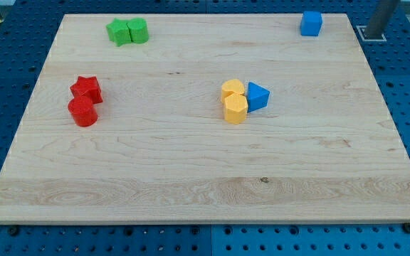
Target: Push the blue cube into the blue triangle
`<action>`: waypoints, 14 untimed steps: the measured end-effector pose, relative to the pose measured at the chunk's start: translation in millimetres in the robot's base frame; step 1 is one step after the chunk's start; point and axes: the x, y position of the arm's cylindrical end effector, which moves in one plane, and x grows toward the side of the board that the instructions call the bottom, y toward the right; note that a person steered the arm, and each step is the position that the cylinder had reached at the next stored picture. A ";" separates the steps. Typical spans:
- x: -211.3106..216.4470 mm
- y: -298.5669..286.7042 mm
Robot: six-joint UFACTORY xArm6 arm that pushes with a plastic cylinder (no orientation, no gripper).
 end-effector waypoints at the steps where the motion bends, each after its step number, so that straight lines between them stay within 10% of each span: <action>1: -22.3 -29.4; 3: -54.7 -119.8; 14: 57.0 -94.5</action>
